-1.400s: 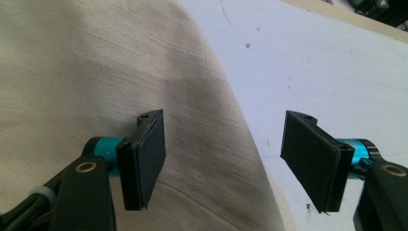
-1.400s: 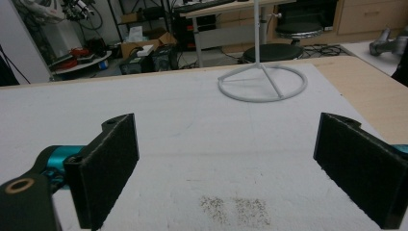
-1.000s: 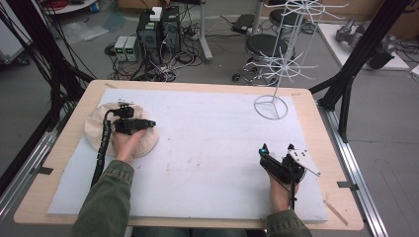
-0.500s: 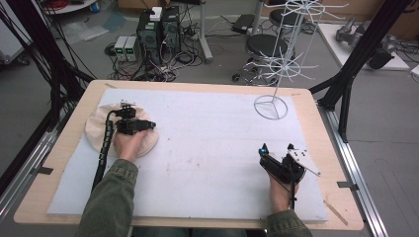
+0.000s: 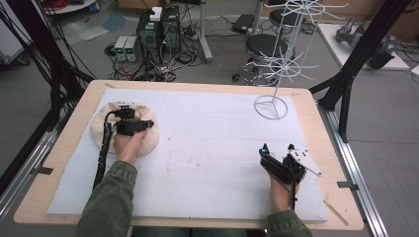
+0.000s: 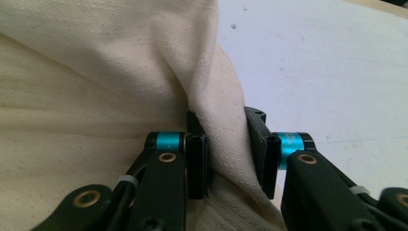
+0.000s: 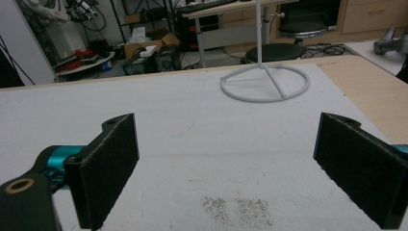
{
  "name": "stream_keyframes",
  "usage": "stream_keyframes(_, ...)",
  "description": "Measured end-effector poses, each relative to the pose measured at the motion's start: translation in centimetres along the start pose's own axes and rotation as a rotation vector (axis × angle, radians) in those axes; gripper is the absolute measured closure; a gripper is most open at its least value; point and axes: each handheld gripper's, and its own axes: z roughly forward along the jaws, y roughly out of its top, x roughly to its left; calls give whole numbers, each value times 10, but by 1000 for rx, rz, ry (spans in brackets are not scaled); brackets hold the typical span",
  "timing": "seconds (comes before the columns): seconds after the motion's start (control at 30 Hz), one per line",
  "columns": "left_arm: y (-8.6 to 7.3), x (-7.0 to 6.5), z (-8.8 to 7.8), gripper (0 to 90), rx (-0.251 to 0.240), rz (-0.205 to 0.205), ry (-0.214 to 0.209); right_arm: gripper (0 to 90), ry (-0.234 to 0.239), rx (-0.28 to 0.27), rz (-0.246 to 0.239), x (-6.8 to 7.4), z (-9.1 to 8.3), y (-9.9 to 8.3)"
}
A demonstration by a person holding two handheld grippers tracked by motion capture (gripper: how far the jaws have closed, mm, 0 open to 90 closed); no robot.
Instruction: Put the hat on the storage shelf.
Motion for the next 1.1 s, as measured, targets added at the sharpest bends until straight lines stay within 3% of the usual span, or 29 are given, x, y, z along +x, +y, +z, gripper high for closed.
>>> stream_keyframes(0.17, -2, -4, -7, 779, -3, 44, -62, 74, -1, 2, 5, -1, 0, 0)
stream_keyframes(0.23, -2, -5, -10, 790, -10, 58, -66, 75, 0, -1, 4, -1, 0, 0)
stream_keyframes(0.33, -2, -4, -18, 798, -35, 121, -66, 75, 0, -2, 2, 0, -1, 0)
stream_keyframes(0.4, -2, -3, -20, 798, -39, 131, -71, 74, -1, -1, 5, 0, 0, 0)
stream_keyframes(0.5, -1, -2, -31, 799, -70, 175, -109, 75, -1, 3, 6, 0, 0, 0)
stream_keyframes(0.7, -1, -6, -43, 798, -91, 219, -150, 74, -4, -1, -2, 2, -1, 0)
stream_keyframes(0.93, -5, -29, -68, 796, -193, 316, -261, 74, -9, -8, -2, 1, -2, 0)
stream_keyframes(1.0, -5, -31, -71, 796, -213, 322, -271, 75, -8, -9, -2, 1, -2, 0)
stream_keyframes(1.1, -6, -37, -83, 795, -282, 354, -299, 75, -6, -11, -6, 2, -2, 0)
